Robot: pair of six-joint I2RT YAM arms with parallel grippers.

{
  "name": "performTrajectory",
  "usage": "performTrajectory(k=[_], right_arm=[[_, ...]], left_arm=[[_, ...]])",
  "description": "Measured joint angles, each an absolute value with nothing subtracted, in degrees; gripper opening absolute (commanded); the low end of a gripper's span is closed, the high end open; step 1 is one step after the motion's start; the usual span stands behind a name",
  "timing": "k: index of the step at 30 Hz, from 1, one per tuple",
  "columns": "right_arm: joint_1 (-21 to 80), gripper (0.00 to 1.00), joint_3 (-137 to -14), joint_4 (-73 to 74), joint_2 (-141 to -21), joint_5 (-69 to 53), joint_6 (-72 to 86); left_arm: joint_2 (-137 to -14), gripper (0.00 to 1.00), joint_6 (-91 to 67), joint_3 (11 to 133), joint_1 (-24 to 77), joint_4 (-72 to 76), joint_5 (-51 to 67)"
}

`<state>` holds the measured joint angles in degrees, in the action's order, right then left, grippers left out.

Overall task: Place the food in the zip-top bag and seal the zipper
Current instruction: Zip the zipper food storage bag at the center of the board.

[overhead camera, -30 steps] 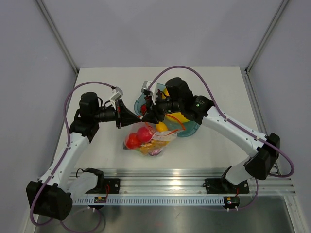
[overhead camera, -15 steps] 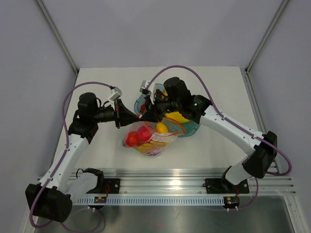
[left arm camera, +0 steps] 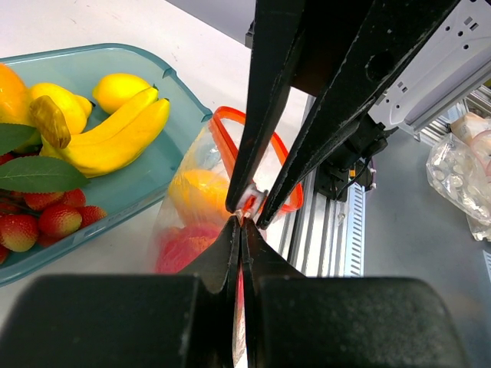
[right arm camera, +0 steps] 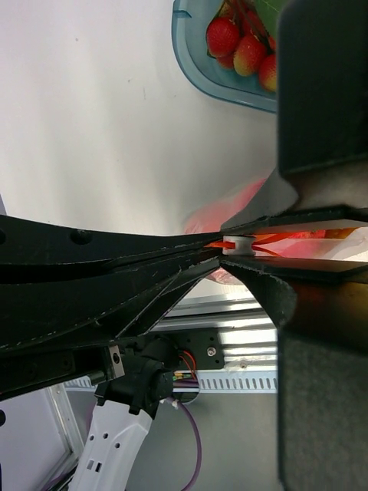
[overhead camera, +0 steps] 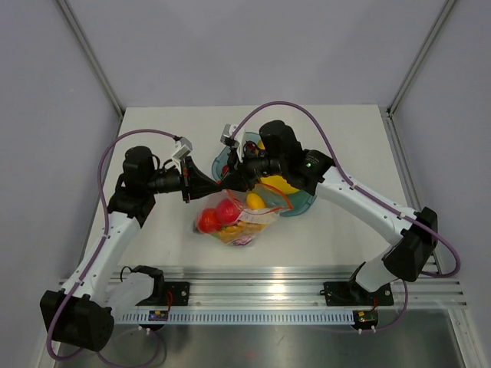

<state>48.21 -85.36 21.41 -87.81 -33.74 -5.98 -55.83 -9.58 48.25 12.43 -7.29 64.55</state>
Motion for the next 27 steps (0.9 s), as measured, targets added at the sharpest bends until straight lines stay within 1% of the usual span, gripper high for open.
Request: performTrajectory(k=[2, 4, 5, 8, 18, 27], right_arm=[[48.21, 0.16, -85.36, 21.28, -87.81, -33.78, -5.74], [48.21, 0.14, -85.36, 21.28, -87.81, -33.8, -5.69], [48.21, 0.07, -85.36, 21.28, -87.81, -33.78, -5.67], [48.21, 0.0, -85.23, 21.17, -87.81, -33.74, -5.54], [48.21, 0.0, -81.56, 18.04, -85.67, -33.45, -5.3], [48.21, 0.0, -77.28, 17.23, -83.35, -31.05, -5.39]], left_arm=[[-55.83, 0.0, -9.56, 48.25, 12.43, -7.27, 64.51], [-55.83, 0.0, -9.56, 48.25, 12.43, -7.27, 64.51], [-55.83, 0.0, -9.56, 48.25, 12.43, -7.29, 64.51], [-55.83, 0.0, -9.56, 48.25, 12.43, -7.33, 64.49], [-54.68, 0.0, -10.41, 48.14, 12.14, -7.51, 63.46], [-54.3, 0.0, -13.98, 47.4, 9.96, -4.62, 63.2]])
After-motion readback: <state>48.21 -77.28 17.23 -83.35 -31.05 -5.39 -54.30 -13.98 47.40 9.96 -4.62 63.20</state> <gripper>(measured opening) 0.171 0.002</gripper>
